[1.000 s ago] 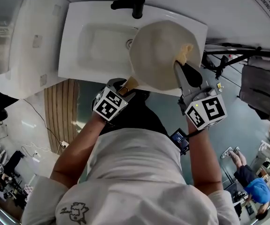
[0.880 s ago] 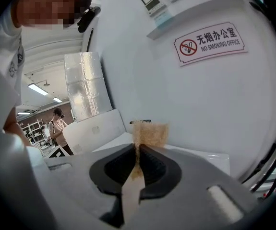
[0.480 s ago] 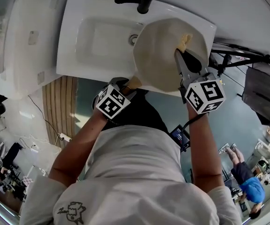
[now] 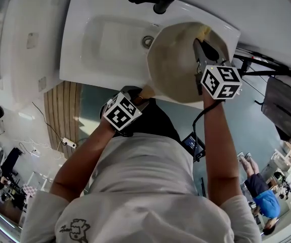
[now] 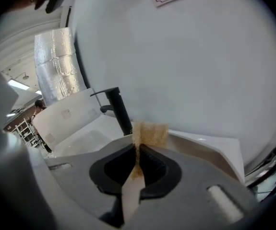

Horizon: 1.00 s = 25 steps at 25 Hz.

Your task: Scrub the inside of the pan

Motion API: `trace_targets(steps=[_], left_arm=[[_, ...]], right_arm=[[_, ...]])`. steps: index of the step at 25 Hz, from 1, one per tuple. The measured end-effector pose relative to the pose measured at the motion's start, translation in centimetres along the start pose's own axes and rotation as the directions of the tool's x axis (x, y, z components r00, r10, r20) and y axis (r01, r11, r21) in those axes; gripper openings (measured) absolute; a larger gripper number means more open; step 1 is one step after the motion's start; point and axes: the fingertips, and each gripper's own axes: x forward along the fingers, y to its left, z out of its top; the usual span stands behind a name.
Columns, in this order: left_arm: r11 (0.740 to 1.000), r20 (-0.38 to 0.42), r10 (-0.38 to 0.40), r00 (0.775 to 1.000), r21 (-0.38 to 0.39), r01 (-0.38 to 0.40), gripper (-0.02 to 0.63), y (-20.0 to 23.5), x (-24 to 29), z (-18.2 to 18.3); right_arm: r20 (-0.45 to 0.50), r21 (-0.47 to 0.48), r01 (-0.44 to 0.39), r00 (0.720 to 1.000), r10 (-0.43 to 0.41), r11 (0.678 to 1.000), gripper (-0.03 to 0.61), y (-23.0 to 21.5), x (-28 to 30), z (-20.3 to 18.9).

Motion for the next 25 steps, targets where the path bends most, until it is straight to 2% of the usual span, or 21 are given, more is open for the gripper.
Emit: trace_targets(steps=[5, 9, 15, 18, 21, 25], left_arm=[[1.000, -0.012, -0.027, 1.000, 0.002, 0.027, 0.178, 0.1, 0.1, 0.1], [0.999, -0.021, -0.036, 0.999, 0.015, 0.036, 0.178, 0.3, 0.1, 0.1], [0.998, -0.029, -0.050, 0.998, 0.026, 0.051, 0.181, 0.3, -0.1, 0.0], [0.998, -0.033, -0.055, 0.998, 0.032, 0.056, 0.181, 0.4, 0.0, 0.0], [0.997, -0.036, -0.059, 0.998, 0.039, 0.061, 0.183, 0.3, 0.0, 0.0], [0.997, -0.039, -0.061, 0.997, 0.042, 0.062, 0.184, 0.4, 0.0, 0.0]], right_arm=[[-0.015, 0.002, 0.003, 1.000, -0.003, 1.000, 0.029, -1.4, 2.8, 0.0], [-0.001, -0.013, -0.049, 0.999, 0.049, 0.999, 0.031, -0.9, 4.5, 0.5], [-0.017, -0.041, -0.171, 0.985, 0.171, 0.984, 0.032, 1.9, 6.4, 0.0], [-0.050, -0.072, -0.251, 0.968, 0.247, 0.965, 0.032, 4.2, 7.3, -0.8], [-0.092, -0.094, -0.344, 0.937, 0.336, 0.934, 0.032, 6.9, 8.0, -1.8], [-0.112, -0.054, -0.438, 0.896, 0.430, 0.898, 0.034, 9.0, 7.9, -2.9]])
